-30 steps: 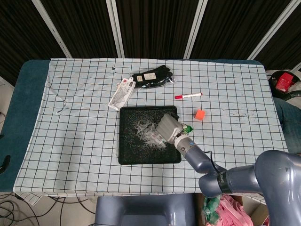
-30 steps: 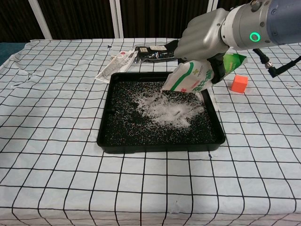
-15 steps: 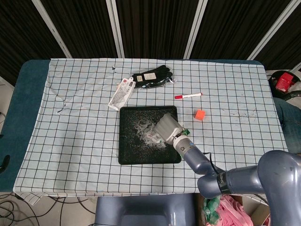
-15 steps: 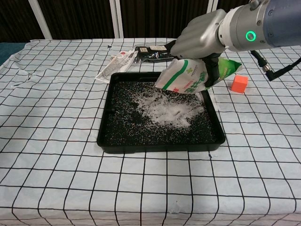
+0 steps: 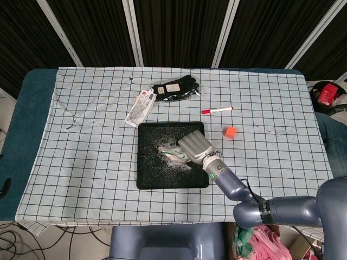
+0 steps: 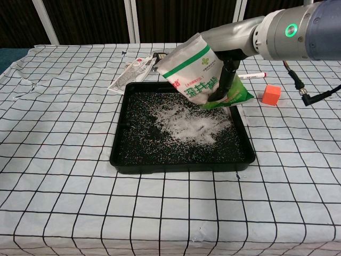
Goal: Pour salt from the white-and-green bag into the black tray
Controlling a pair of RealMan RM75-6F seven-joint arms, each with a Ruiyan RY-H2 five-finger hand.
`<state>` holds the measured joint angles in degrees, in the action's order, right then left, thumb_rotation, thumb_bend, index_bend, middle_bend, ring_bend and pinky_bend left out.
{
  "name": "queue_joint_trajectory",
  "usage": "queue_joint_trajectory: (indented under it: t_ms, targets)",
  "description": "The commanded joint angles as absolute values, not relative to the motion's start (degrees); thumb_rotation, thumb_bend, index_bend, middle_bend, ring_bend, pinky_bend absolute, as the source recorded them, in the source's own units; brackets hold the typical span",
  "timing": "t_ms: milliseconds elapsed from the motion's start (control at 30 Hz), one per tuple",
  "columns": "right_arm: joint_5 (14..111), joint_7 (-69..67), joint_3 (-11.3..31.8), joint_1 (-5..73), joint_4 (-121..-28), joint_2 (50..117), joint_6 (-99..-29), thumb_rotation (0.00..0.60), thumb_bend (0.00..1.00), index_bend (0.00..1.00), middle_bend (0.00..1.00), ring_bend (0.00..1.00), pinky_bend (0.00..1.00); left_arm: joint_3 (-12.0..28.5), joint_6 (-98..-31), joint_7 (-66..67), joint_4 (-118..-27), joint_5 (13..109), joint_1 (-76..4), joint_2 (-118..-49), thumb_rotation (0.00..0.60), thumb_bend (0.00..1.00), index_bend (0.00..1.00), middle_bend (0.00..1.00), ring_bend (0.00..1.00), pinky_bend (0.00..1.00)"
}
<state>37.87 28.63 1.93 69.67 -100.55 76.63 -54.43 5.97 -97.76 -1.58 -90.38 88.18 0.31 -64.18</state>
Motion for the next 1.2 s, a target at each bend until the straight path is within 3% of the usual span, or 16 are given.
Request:
queue_joint_trajectory:
  t_ms: [33,633,1200]
  targets:
    - [41.6,17.39,5.85,63.15,-97.91,80.02,-55.97,0.6,0.69,0.87,0.62,0.63,0.48,5.94,-97.61,-1.45,-90.38,88.19,0.24,-64.23,0.6,0.32,0.26,0.14,0.06,0.08]
    - [52.99,-2.55,10.41,50.59,-90.54,86.63,-59.78,0.6,0.69,0.86,0.57,0.61,0.48,5.81,-97.37,-0.82,-90.57,88.23,0.2,-64.29,0.6,0.32,0.26,0.14,0.06,0.08]
    - [59.3,-11.08,12.94,41.28,-84.08,86.94,-65.62,0.6,0.68,0.76,0.52,0.57,0.48,5.8,-97.21,0.13,-90.58,88.16,0.11,-64.59,0.6,0.32,0.26,0.14,0.06,0.08]
